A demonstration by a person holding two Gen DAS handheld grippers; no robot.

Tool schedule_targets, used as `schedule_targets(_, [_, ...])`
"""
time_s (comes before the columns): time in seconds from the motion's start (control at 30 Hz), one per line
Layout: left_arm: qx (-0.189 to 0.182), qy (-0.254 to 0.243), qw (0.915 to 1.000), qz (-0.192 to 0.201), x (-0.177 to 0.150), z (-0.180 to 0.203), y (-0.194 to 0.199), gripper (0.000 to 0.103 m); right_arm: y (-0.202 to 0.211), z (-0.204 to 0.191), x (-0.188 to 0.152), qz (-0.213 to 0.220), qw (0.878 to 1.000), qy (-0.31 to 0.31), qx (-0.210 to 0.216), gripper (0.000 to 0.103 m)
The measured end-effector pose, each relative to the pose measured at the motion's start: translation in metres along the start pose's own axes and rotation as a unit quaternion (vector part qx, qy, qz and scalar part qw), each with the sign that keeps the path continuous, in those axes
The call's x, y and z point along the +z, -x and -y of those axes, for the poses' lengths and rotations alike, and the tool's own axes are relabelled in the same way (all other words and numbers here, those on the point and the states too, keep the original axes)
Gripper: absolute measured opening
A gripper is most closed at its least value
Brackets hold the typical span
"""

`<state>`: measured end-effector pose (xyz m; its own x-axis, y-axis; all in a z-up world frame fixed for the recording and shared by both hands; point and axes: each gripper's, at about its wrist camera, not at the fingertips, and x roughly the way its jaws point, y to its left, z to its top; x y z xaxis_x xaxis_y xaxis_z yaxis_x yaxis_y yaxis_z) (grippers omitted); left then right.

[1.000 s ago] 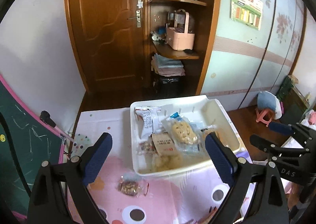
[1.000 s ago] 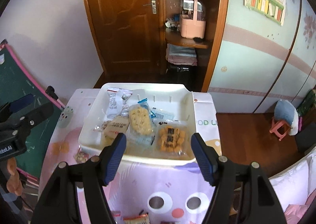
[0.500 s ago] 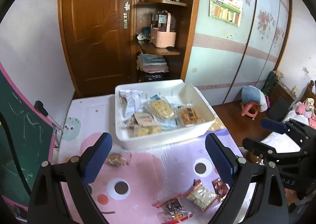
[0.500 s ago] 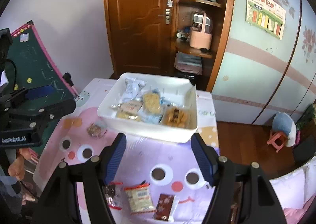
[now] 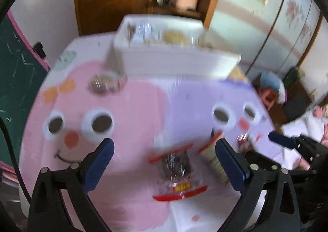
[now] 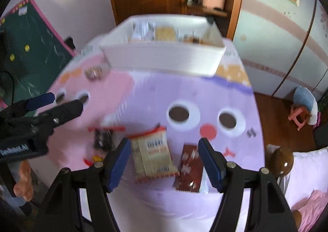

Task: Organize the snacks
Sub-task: 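Grasp the red-edged candy packet with the left tool while the right tool grasps the LIPO packet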

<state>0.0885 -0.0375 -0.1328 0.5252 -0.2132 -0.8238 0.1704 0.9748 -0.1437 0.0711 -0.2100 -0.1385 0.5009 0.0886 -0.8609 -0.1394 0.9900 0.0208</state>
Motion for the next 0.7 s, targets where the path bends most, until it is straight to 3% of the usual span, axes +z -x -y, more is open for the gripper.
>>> schedule_targets(0.17, [0.004, -0.001, 0.9992, -0.04, -0.019, 0.004, -0.03, 0.099, -0.016, 0.004, -0.013, -0.014, 1.0, -0.005, 0.02, 0.068])
schedule_targets(0.47, [-0.008, 0.037, 0.9961, -0.08, -0.018, 0.0, -0.059, 0.098, -0.042, 0.004, -0.016, -0.035, 0.999, 0.011, 0.036, 0.068])
schedule_targets(0.7, [0.002, 0.035, 0.9944, -0.1, -0.014, 0.003, -0.073, 0.098, -0.057, -0.008, -0.019, -0.047, 0.997, 0.041, 0.045, 0.068])
